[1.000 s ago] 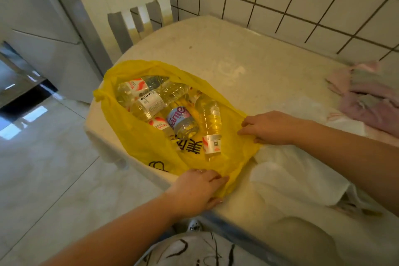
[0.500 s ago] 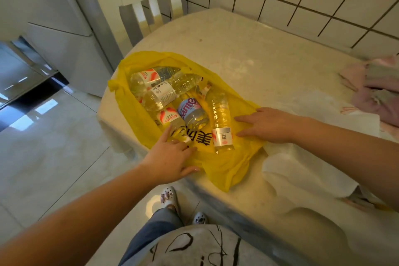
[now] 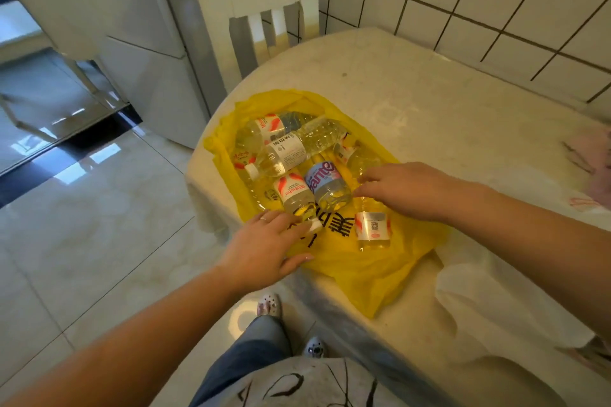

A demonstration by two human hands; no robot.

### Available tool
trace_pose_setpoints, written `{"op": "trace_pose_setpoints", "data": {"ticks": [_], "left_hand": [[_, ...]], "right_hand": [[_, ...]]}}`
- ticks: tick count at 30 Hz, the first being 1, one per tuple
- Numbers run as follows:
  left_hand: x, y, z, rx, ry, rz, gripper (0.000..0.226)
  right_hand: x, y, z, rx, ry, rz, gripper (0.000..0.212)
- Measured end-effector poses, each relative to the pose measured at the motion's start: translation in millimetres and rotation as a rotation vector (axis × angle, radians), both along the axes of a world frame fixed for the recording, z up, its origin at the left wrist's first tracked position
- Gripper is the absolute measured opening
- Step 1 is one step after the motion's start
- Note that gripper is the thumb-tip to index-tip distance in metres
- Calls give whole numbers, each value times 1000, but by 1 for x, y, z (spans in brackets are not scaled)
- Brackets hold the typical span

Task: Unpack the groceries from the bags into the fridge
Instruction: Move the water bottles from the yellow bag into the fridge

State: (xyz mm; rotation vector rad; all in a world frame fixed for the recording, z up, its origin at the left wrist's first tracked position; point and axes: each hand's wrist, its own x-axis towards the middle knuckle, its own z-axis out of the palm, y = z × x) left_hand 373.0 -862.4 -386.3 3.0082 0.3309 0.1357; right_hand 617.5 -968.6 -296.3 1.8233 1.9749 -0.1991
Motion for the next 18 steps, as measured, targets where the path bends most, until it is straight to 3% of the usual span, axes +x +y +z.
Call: {"op": "trace_pose_setpoints", "data": {"ticks": [4, 7, 12, 18], "left_hand": [[9, 39, 15, 30, -142, 195, 42], [15, 70, 19, -48, -90, 325, 52], [20, 102, 17, -148, 71, 439, 56], [20, 121, 10, -192, 92, 431, 57]], "right_hand": [[-26, 59, -2, 210, 89, 2, 54], [-34, 98, -10, 281, 176, -33, 64], [-32, 136, -20, 237, 102, -40, 76], [-31, 162, -30, 140, 9, -14, 69]]}}
